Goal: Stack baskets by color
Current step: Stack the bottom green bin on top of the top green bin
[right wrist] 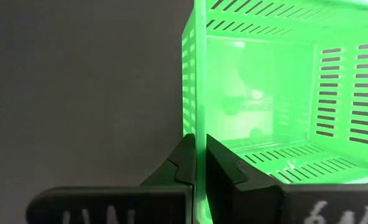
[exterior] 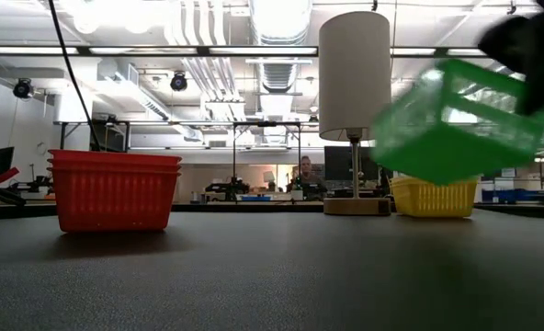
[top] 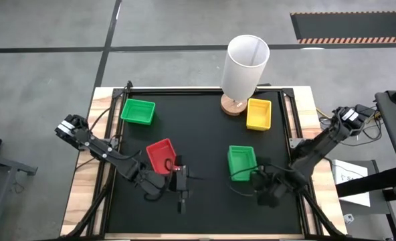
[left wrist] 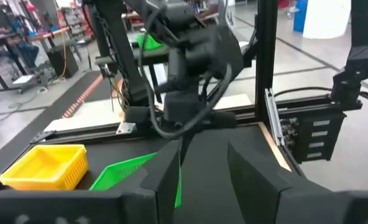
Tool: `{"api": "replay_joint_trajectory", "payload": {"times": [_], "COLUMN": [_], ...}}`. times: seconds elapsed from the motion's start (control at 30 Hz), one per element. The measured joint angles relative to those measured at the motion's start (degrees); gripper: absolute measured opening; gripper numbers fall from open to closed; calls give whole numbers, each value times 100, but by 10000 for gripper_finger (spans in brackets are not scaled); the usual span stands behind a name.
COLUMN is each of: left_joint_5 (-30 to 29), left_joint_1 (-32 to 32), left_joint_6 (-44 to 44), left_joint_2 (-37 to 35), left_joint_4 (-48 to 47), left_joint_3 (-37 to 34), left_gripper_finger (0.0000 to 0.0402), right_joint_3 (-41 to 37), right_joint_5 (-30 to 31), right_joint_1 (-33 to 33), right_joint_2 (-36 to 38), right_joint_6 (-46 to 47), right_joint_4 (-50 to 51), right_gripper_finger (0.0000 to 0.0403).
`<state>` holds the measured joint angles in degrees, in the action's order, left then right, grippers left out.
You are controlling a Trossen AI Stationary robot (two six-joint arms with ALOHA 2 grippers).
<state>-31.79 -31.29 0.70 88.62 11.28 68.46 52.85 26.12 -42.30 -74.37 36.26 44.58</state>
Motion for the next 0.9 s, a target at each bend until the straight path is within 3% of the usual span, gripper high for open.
{"api": "replay_joint_trajectory", "payload": {"times": [0.33, 0.53, 0.73, 0.9], "left_joint_5": [50, 35, 44, 26], "left_joint_1": [84, 258, 439, 484], "left_joint_6": [-40, 2, 202, -7], "left_joint_2": [0, 343, 851, 1012], "left_joint_4": [-137, 224, 521, 520], "left_joint_3": [-194, -416, -421, -467], "left_gripper_finger": [175, 176, 176, 176], "right_joint_3": [453, 515, 567, 948], "right_joint_5": [-81, -250, -896, -976], "right_joint_1": [1109, 1477, 1859, 2006], "right_joint_2": [0, -67, -727, -1449], "right_joint_6": [-1792, -1983, -2158, -2393], "right_joint_4": [-1061, -1432, -1606, -1402], "right_gripper_finger": [9, 9, 9, 9]}}
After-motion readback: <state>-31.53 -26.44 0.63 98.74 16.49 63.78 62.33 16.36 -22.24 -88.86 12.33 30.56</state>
